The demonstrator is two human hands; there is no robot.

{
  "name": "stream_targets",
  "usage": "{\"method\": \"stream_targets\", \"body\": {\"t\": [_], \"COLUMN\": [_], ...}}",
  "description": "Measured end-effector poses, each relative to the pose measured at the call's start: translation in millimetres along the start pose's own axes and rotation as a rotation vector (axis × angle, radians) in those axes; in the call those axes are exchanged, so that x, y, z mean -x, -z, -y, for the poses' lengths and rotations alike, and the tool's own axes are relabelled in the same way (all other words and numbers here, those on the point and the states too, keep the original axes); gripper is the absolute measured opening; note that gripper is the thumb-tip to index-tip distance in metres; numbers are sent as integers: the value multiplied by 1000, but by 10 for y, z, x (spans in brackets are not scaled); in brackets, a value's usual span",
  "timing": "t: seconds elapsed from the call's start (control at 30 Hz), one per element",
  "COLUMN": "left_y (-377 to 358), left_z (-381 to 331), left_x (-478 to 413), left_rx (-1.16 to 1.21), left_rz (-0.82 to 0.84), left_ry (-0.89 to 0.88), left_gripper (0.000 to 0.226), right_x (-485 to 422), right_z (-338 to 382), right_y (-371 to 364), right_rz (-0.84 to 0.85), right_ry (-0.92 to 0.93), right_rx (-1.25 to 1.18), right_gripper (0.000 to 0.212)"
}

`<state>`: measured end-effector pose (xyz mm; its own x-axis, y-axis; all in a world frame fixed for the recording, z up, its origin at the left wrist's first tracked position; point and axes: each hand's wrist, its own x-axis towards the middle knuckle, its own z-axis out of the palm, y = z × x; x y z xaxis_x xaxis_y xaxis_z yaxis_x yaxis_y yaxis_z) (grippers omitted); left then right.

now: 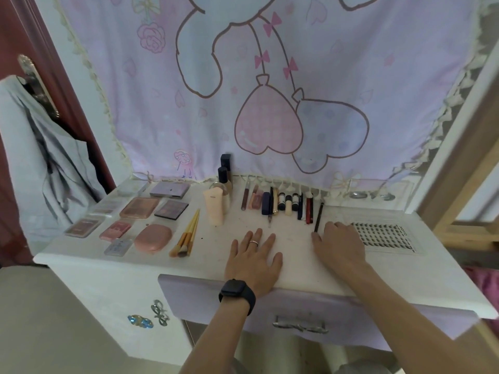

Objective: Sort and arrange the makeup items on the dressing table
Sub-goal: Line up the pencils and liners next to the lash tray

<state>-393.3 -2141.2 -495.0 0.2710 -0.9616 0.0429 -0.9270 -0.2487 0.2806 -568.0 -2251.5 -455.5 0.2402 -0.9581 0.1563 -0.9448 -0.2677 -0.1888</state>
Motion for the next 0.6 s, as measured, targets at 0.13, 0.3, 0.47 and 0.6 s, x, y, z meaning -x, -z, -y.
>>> {"method": "stream_targets", "body": {"t": [0.13, 0.3, 0.47, 0.6], "left_y": [15, 23, 67, 98], "left_z": [-10, -12, -33, -43], "left_x": [10, 32, 27, 39], "left_rx": [-1, -9, -22, -8], "left_rz": [1, 2, 8, 8], "left_ry": [3, -2, -4, -13], "left_gripper": [64, 63, 62, 62], "right_x": [-21, 0, 139, 313], "right_z": [119, 99, -18, -133], "right_y": [83, 82, 143, 161], "right_rz": [69, 27, 26, 18], "right_ry": [-12, 22, -25, -36], "right_rx": [-24, 81, 101, -34], "right_gripper": [47, 33, 9, 12]}}
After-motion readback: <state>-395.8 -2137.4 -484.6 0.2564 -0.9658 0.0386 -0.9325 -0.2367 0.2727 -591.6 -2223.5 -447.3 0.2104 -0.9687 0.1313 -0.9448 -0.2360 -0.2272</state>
